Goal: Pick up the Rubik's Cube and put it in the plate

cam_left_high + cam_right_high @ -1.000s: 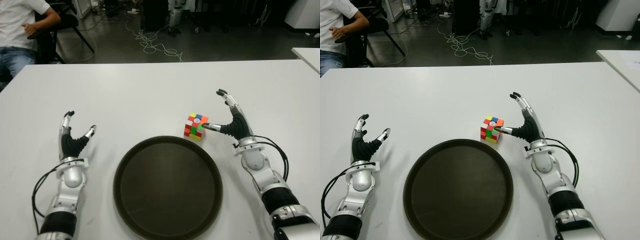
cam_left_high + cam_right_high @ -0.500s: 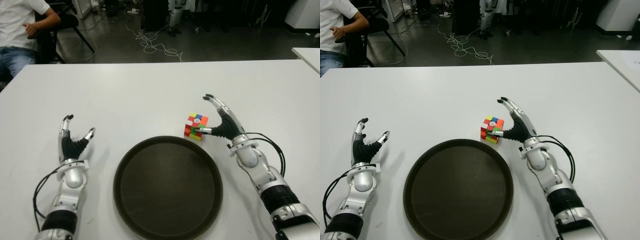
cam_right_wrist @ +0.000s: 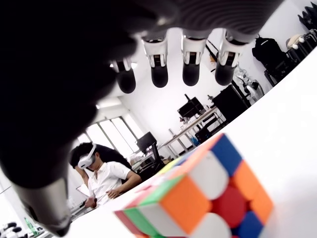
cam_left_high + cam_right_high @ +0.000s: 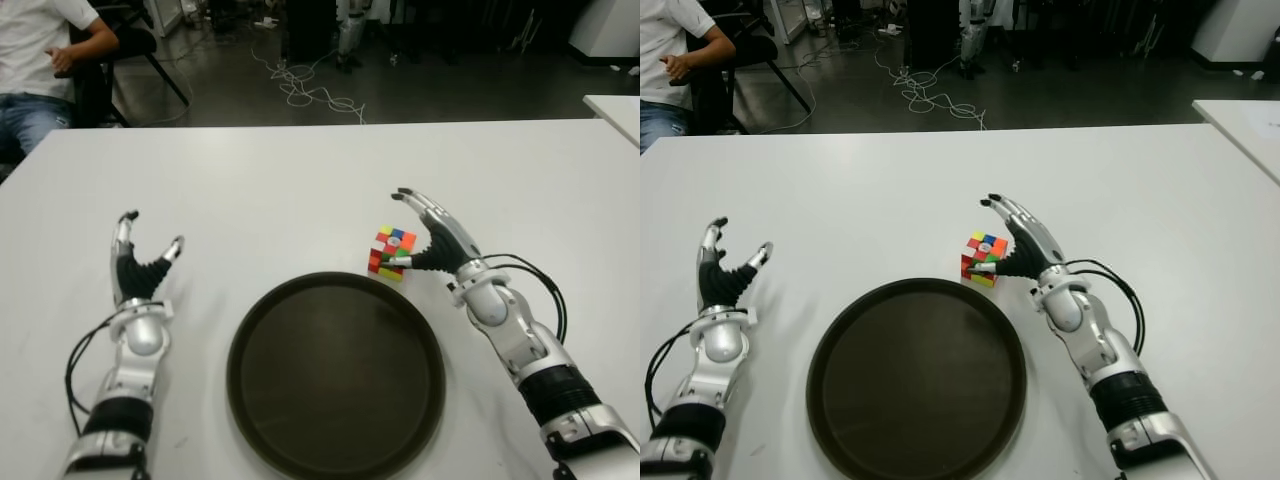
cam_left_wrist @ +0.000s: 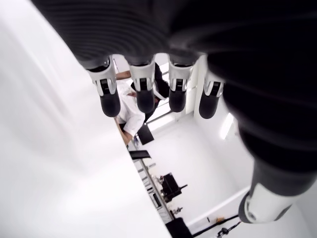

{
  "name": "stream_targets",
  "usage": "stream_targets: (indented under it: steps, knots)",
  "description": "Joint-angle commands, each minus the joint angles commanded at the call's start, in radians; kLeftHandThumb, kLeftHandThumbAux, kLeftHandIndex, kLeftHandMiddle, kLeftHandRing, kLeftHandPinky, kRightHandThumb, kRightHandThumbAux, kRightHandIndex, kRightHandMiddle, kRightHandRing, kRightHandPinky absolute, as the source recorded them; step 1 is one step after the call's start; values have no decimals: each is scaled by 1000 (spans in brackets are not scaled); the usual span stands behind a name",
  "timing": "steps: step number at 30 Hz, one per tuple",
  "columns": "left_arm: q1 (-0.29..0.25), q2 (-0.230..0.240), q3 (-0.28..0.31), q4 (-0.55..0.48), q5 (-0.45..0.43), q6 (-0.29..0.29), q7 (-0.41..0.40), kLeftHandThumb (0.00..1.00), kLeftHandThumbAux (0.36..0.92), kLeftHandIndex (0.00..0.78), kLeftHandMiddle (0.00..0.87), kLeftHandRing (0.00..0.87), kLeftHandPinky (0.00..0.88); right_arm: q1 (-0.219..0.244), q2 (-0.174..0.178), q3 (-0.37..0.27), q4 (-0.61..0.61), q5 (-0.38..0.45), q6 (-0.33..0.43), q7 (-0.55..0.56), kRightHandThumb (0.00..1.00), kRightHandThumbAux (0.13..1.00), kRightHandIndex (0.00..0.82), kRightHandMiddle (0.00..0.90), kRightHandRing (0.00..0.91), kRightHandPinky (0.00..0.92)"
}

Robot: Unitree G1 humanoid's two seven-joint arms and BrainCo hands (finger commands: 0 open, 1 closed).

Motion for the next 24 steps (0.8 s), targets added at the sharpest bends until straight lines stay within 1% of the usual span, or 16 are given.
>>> stream_targets:
  steps: [3,6,12,17,24]
  knots:
    - [-8,1,-3,14,3,-3,9,0,675,30,13,8,35,2,-3,4,-10,-1,9,5,0,747,0,0,0,17]
    - [-23,-1,-6,27,10,11,31,0,673,31,20,8,22,-9,-5,16,-13,-7,25,25,0,748,0,0,0,14]
    - [-39,-2,-15,54,20,14,59,0,682,34,35,15,15,-23,-4,35,-18,-22,56,47,0,741,0,0,0,14]
    - [-42,-5,-21,61,22,14,75,0,688,37,38,11,3,-39,-5,60,-25,-47,100,80,0,706,0,0,0,9]
    - [-44,-6,-26,61,19,20,83,0,690,32,30,5,0,-48,-6,70,-20,-52,112,86,0,673,0,0,0,27]
